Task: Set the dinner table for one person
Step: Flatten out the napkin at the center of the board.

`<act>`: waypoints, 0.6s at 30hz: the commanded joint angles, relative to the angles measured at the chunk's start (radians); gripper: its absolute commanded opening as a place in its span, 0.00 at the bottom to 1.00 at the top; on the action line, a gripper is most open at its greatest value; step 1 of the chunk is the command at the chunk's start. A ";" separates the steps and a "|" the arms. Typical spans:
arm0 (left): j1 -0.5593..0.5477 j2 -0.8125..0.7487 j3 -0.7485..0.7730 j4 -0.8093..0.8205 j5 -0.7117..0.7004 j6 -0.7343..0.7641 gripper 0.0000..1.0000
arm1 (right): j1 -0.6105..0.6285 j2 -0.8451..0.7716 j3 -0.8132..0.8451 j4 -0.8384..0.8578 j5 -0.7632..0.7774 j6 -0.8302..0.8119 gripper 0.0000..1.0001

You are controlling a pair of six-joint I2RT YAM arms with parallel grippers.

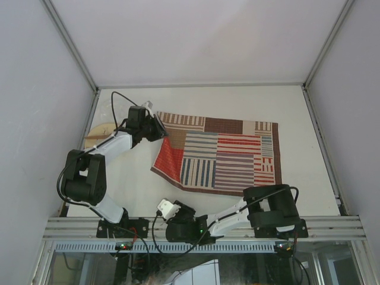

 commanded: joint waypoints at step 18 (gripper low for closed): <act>0.007 -0.063 0.022 0.015 0.061 0.024 0.08 | -0.128 0.152 -0.043 0.189 0.008 -0.087 0.39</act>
